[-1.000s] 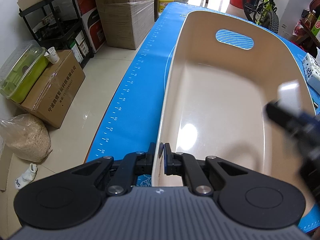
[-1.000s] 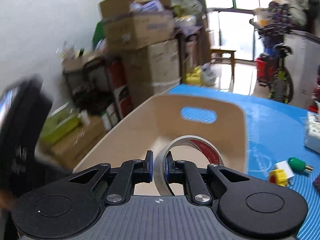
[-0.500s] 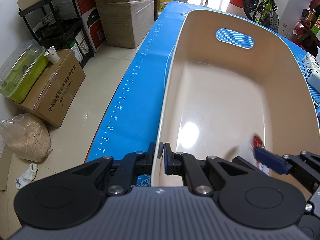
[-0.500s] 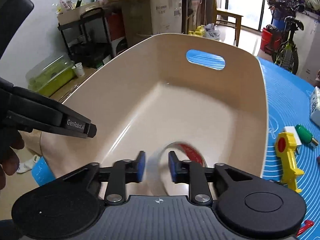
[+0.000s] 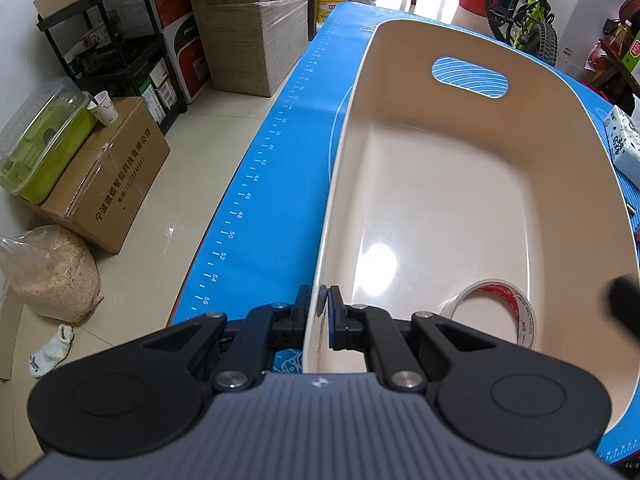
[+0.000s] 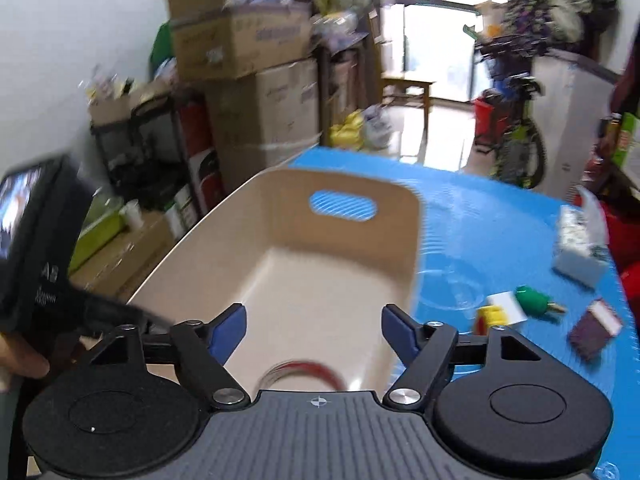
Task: Organize rigid objects
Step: 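Reach the right tool to the red toy figure and grasp it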
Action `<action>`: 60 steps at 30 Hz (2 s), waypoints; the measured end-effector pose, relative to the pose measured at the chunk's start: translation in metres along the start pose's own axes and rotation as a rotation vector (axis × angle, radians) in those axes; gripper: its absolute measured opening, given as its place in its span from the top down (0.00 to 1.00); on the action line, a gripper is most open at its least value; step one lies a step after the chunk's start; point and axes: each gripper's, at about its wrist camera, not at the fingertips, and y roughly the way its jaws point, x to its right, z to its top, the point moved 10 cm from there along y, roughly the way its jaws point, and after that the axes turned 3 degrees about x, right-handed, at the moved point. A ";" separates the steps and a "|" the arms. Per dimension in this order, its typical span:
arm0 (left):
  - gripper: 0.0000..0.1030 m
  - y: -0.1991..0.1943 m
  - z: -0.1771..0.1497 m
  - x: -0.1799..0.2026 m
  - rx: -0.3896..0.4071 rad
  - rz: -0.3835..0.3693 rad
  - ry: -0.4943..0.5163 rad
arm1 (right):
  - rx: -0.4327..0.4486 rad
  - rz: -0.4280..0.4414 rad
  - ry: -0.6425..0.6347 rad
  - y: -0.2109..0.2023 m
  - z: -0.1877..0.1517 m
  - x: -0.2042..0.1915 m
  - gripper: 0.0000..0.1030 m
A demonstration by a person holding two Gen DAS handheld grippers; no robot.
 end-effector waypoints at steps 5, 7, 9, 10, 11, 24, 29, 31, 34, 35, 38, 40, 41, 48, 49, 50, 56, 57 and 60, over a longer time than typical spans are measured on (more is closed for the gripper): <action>0.91 0.000 0.000 0.000 -0.001 -0.005 -0.004 | 0.018 -0.113 0.091 -0.022 -0.005 0.055 0.16; 0.91 0.000 0.000 0.000 -0.002 -0.005 -0.005 | -0.003 -0.173 0.130 -0.026 -0.015 0.082 0.11; 0.91 0.000 0.000 0.000 -0.002 -0.005 -0.006 | -0.044 -0.239 0.178 -0.026 -0.031 0.109 0.11; 0.91 -0.001 0.000 0.000 -0.002 -0.005 -0.007 | -0.067 -0.266 0.204 -0.025 -0.040 0.121 0.11; 0.91 -0.001 0.000 0.001 -0.001 -0.005 -0.008 | -0.090 -0.290 0.230 -0.025 -0.049 0.133 0.11; 0.91 0.000 0.000 0.000 -0.001 -0.004 -0.006 | -0.379 -0.371 0.493 -0.009 -0.154 0.184 0.11; 0.91 0.000 0.000 0.000 -0.001 -0.003 -0.007 | -0.412 -0.379 0.488 -0.002 -0.160 0.175 0.11; 0.91 0.000 0.000 0.000 -0.001 -0.004 -0.008 | -0.412 -0.375 0.519 0.001 -0.160 0.175 0.11; 0.91 -0.001 0.000 0.000 -0.001 -0.005 -0.010 | -0.418 -0.377 0.558 0.006 -0.164 0.176 0.10; 0.91 -0.001 0.000 0.000 -0.001 -0.006 -0.010 | -0.412 -0.387 0.555 0.006 -0.163 0.175 0.09; 0.91 -0.001 0.000 0.000 -0.001 -0.006 -0.010 | -0.391 -0.413 0.521 0.010 -0.162 0.169 0.08; 0.91 -0.001 0.000 0.000 -0.001 -0.005 -0.009 | -0.376 -0.431 0.518 0.013 -0.162 0.168 0.08; 0.91 -0.001 0.000 0.000 -0.001 -0.005 -0.009 | -0.373 -0.439 0.507 0.016 -0.162 0.168 0.09; 0.91 -0.001 0.000 0.000 -0.001 -0.009 -0.013 | -0.309 -0.443 0.502 0.013 -0.153 0.170 0.40; 0.91 -0.001 0.000 0.001 0.000 -0.009 -0.013 | -0.291 -0.432 0.510 0.013 -0.150 0.171 0.51; 0.91 -0.001 0.001 0.000 0.000 -0.008 -0.013 | -0.284 -0.409 0.519 0.014 -0.149 0.171 0.53; 0.91 -0.001 0.000 0.000 0.000 -0.008 -0.012 | -0.261 -0.380 0.442 0.018 -0.139 0.163 0.65; 0.91 -0.001 0.000 0.000 0.000 -0.008 -0.012 | -0.256 -0.387 0.430 0.017 -0.138 0.163 0.65; 0.91 -0.001 0.000 -0.001 0.000 -0.009 -0.014 | -0.232 -0.401 0.430 0.013 -0.134 0.167 0.65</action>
